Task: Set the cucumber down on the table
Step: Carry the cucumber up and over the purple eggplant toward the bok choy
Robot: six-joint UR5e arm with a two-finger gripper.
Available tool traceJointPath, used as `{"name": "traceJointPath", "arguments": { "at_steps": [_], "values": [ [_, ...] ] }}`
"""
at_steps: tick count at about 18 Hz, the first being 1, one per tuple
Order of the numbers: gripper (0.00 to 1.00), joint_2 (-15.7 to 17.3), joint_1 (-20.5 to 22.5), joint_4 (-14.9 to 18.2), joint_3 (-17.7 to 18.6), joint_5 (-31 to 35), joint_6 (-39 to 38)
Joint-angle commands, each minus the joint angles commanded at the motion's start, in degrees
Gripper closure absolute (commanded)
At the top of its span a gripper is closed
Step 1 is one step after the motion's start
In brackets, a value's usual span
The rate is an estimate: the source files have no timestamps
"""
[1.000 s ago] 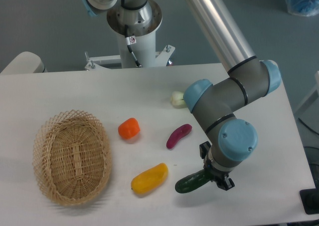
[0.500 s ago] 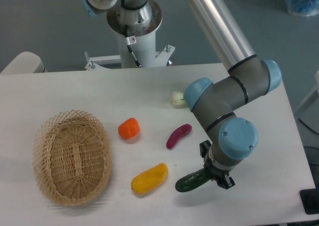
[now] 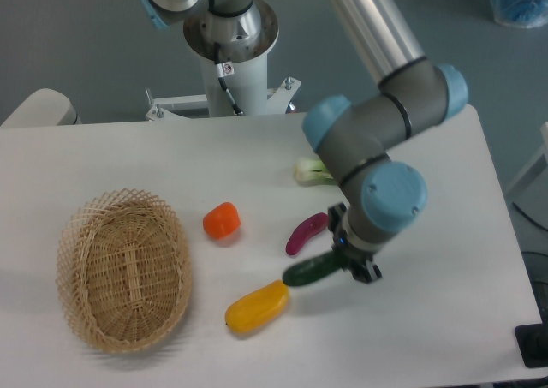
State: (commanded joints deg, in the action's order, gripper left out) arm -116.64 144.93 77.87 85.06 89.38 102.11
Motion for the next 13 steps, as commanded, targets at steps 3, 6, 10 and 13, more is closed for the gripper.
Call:
{"name": "traceJointPath", "arguments": {
  "at_steps": [3,6,10,13],
  "values": [
    [0.83,3.4,1.0,-0.1,4.7,0.2,6.7],
    [0.81,5.5,1.6,-0.4,9.1,0.3,12.9],
    [0.81,8.6,0.4,-1.0,14.7,0.1,15.5],
    [0.81,8.7,-1.7,-1.7,16.7,0.0,15.7]
  ]
}}
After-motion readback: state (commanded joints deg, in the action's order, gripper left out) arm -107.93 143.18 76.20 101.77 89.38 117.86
